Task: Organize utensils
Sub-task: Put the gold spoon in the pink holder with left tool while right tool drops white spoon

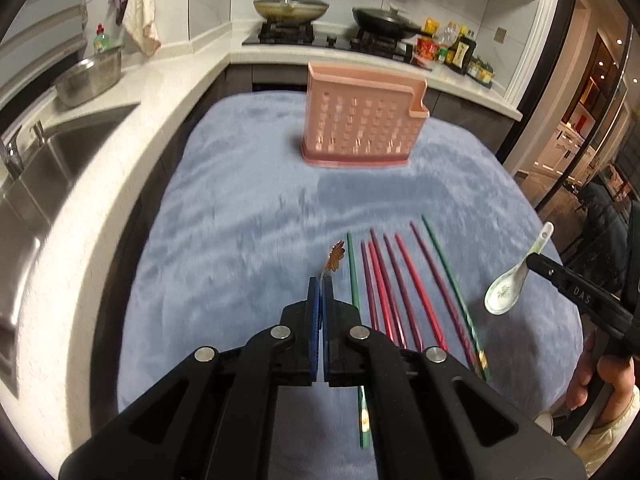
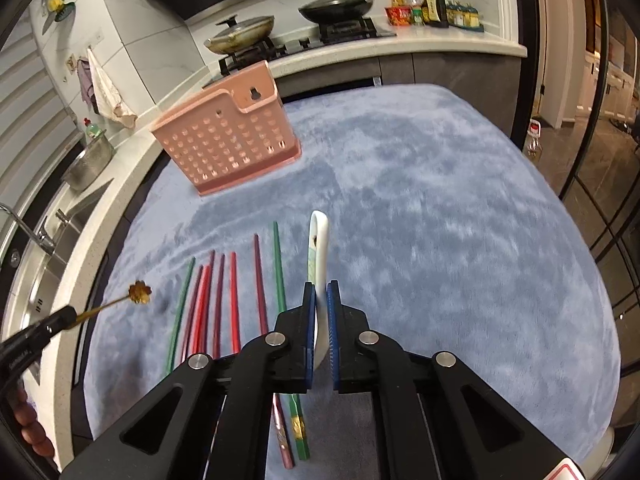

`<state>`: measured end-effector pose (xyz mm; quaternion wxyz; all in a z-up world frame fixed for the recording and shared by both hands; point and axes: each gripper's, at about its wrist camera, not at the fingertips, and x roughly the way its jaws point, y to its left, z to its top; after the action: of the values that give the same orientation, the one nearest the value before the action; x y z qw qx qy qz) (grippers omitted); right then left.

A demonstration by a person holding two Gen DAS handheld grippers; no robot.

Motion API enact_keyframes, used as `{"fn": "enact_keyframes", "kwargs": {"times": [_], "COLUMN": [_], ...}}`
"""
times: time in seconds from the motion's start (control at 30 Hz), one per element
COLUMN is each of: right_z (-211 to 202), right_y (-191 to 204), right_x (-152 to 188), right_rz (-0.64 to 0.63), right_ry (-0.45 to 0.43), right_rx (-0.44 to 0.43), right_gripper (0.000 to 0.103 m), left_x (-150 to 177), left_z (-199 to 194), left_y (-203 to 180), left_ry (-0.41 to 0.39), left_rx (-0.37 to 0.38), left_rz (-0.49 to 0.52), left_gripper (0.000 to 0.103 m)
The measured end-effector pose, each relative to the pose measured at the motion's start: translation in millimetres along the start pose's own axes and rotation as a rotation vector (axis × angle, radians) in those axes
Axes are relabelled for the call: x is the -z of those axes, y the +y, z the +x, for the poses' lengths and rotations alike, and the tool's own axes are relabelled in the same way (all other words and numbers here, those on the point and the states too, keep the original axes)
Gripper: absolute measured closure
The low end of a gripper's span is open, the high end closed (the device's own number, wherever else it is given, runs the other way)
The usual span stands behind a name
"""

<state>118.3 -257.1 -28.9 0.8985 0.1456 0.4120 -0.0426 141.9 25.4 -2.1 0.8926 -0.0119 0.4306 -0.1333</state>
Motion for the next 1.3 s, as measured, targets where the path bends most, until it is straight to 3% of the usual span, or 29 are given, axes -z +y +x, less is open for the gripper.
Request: {"fn": "enact_keyframes", "kwargs": {"times": [0.2, 0.47, 0.7, 0.87, 1.17, 1.2, 1.27, 1.3], "right_z": [-0.2, 7.8, 48.4, 88.3, 141.2, 138.4, 130.0, 124.6], "right_y": [12.1, 44.4, 64.5, 71.6, 76.7, 76.5, 75.7, 74.3], "right_x": [-46.3, -143.8, -209.4, -228.3, -217.2, -215.1, -213.5, -212.4], "right_rz": [-0.012, -0.065, -0.067, -0.068, -0.103, -0.103, -0.101, -0.095], "right_ry": [-0.058, -0.209, -0.288, -0.267, -0.163, -0.175, -0.191, -0.199], "right_rx": [-0.059, -0.101, -0.086, -0.059, -0.039, -0.032, -0.031, -0.032], "right_gripper": [0.097, 0.097, 0.097, 0.097, 0.096, 0.094, 0.091, 0.086], "left_x": [-51.7, -138.5, -193.4, -205.5, -208.5, -207.6, -204.0, -202.6], "left_z": [-8.8, -7.5, 37.7, 76.2, 115.8, 115.2, 109.3, 105.8], "left_y": [-4.5, -16.5, -20.6, -16.1, -3.4, -3.6, -0.2, 1.1], "left_ry": [-0.086, -0.201, -0.170, -0.116, -0.073, -0.079, -0.105, -0.119], "left_rx": [0.001, -0.029, -0.049, -0.052, -0.042, -0.052, -0.066, -0.078], "left_rz": [0.017, 0.064, 0.079, 0.075, 0.039, 0.035, 0.025, 0.018], "left_gripper": [0.103, 0.103, 0.102, 0.102, 0.099, 0.096, 0.067, 0.058]}}
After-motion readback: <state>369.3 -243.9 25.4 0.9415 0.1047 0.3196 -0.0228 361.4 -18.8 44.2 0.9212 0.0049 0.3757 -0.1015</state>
